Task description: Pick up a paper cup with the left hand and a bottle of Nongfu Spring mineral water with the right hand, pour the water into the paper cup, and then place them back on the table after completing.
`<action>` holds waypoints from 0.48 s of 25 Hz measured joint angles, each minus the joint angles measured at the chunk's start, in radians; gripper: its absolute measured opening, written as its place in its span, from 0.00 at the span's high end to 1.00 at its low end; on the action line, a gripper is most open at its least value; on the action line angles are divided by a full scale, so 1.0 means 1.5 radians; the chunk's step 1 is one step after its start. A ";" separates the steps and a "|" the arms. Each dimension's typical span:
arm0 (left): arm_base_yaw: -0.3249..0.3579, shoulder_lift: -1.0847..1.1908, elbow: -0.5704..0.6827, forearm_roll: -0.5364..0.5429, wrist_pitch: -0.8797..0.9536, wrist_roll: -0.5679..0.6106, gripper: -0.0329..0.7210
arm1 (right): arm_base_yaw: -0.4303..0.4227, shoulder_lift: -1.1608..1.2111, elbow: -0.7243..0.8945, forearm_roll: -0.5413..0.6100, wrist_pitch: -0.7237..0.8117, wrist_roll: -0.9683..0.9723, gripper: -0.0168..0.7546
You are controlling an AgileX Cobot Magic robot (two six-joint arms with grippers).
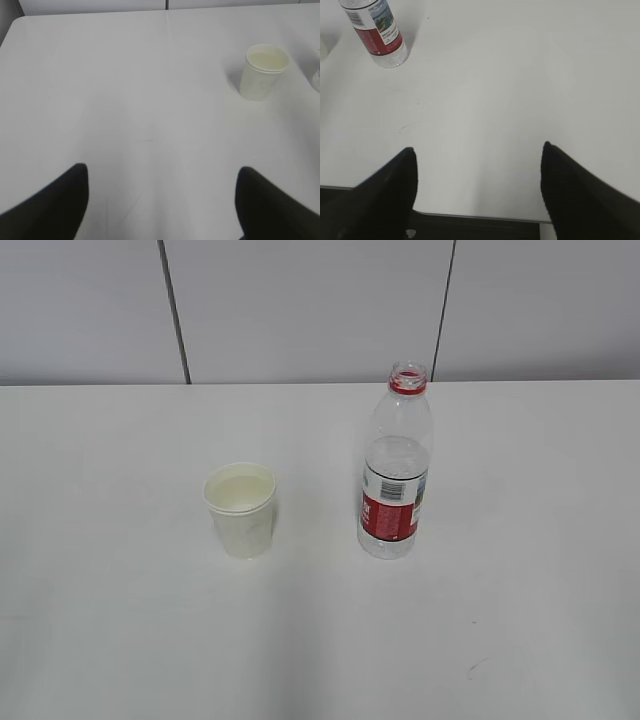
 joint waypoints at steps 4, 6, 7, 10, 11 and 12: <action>0.000 0.000 0.000 0.000 0.000 0.000 0.22 | 0.000 0.000 0.000 0.000 0.000 0.000 0.24; 0.000 0.000 0.000 0.000 0.000 0.000 0.22 | 0.000 0.000 0.000 0.000 0.000 0.000 0.24; 0.000 0.000 0.000 0.000 0.000 0.000 0.22 | 0.000 0.000 0.000 0.000 0.000 0.000 0.24; 0.000 0.000 0.000 0.000 0.000 0.000 0.22 | 0.000 0.000 0.000 0.000 0.000 0.000 0.24; 0.000 0.000 0.000 0.000 0.000 0.000 0.22 | 0.000 0.000 0.000 0.000 0.000 0.000 0.24; 0.000 0.000 0.000 0.000 0.000 0.000 0.22 | 0.000 0.000 0.000 0.000 0.000 0.000 0.24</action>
